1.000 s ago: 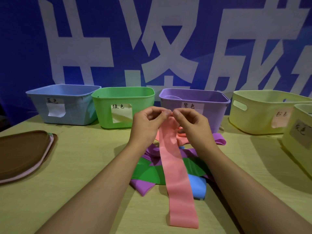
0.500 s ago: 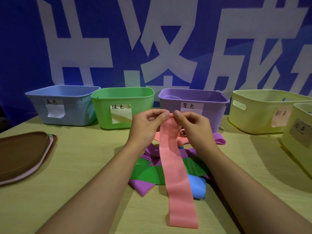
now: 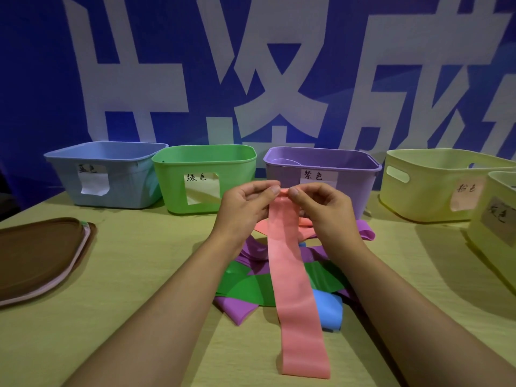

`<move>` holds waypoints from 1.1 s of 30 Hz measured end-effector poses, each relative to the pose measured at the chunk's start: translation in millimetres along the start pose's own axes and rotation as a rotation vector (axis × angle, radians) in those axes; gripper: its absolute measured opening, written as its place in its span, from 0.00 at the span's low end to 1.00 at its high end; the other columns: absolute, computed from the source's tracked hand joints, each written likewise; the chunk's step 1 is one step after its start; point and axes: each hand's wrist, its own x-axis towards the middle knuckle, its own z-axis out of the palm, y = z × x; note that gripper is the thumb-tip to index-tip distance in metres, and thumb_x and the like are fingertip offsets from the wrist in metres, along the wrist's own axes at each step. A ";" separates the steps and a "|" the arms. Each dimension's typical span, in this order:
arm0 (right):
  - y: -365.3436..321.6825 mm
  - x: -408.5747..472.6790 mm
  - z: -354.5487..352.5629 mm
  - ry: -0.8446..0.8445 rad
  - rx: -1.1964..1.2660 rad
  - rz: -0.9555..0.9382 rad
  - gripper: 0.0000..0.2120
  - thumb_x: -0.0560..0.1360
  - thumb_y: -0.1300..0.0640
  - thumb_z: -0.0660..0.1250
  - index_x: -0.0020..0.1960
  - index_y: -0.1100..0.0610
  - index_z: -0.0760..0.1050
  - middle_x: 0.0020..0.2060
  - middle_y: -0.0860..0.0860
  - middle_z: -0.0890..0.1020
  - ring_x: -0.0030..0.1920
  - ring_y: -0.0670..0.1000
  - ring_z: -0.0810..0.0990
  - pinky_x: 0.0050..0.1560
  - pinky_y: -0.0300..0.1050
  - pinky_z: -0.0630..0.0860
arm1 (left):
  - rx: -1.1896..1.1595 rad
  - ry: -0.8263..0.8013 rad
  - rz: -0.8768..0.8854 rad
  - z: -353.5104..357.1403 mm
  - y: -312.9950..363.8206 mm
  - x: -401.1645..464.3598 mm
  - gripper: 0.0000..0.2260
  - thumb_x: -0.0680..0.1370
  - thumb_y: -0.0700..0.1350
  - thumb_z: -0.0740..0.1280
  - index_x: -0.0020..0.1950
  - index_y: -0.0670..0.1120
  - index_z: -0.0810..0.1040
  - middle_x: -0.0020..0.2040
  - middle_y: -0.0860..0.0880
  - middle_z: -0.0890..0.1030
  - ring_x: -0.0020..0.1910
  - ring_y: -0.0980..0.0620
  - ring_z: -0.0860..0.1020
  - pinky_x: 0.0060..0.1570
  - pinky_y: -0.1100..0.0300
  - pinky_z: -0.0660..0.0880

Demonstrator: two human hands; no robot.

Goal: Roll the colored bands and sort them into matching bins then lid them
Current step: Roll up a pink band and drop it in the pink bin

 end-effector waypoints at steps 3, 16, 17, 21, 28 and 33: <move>0.3 0.0 0.4 -0.013 0.002 -0.018 0.06 0.76 0.59 0.74 0.51 0.60 0.84 0.44 0.54 0.87 0.47 0.51 0.86 0.49 0.45 0.83 | 0.035 -0.003 -0.033 1.6 -0.7 -1.0 0.10 0.80 0.47 0.71 0.56 0.42 0.85 0.50 0.43 0.88 0.51 0.44 0.87 0.54 0.52 0.83; 2.2 0.5 1.4 -0.042 0.046 0.025 0.07 0.75 0.62 0.75 0.54 0.61 0.83 0.47 0.55 0.87 0.52 0.55 0.86 0.55 0.49 0.83 | 0.048 0.019 -0.021 -1.2 -4.5 2.1 0.06 0.77 0.42 0.74 0.52 0.42 0.86 0.47 0.41 0.87 0.47 0.45 0.86 0.50 0.54 0.83; 2.6 0.5 1.3 -0.044 0.046 0.030 0.08 0.75 0.62 0.75 0.54 0.61 0.83 0.47 0.55 0.87 0.52 0.55 0.86 0.56 0.50 0.83 | 0.044 0.018 -0.021 -1.1 -4.6 2.2 0.05 0.77 0.41 0.75 0.52 0.42 0.86 0.47 0.41 0.87 0.47 0.45 0.86 0.50 0.55 0.83; 0.9 -0.7 2.8 -0.034 0.059 0.054 0.08 0.76 0.62 0.73 0.55 0.62 0.82 0.47 0.55 0.87 0.49 0.52 0.86 0.57 0.52 0.83 | 0.021 0.014 -0.012 -0.8 -5.1 2.7 0.03 0.77 0.38 0.74 0.50 0.43 0.85 0.47 0.42 0.87 0.46 0.46 0.86 0.48 0.56 0.83; 5.4 1.8 3.6 0.010 -0.018 0.155 0.18 0.79 0.45 0.70 0.50 0.61 0.84 0.45 0.63 0.86 0.49 0.65 0.85 0.49 0.58 0.84 | 0.022 -0.005 0.006 -0.3 -8.1 3.3 0.06 0.76 0.36 0.74 0.52 0.42 0.85 0.49 0.41 0.87 0.48 0.47 0.85 0.50 0.55 0.83; 1.6 0.7 3.7 0.005 -0.061 0.179 0.22 0.77 0.41 0.71 0.48 0.61 0.85 0.44 0.66 0.85 0.37 0.59 0.83 0.41 0.54 0.83 | 0.050 -0.003 0.022 -2.3 -8.6 3.1 0.07 0.76 0.35 0.74 0.54 0.42 0.85 0.50 0.41 0.87 0.50 0.45 0.85 0.50 0.56 0.83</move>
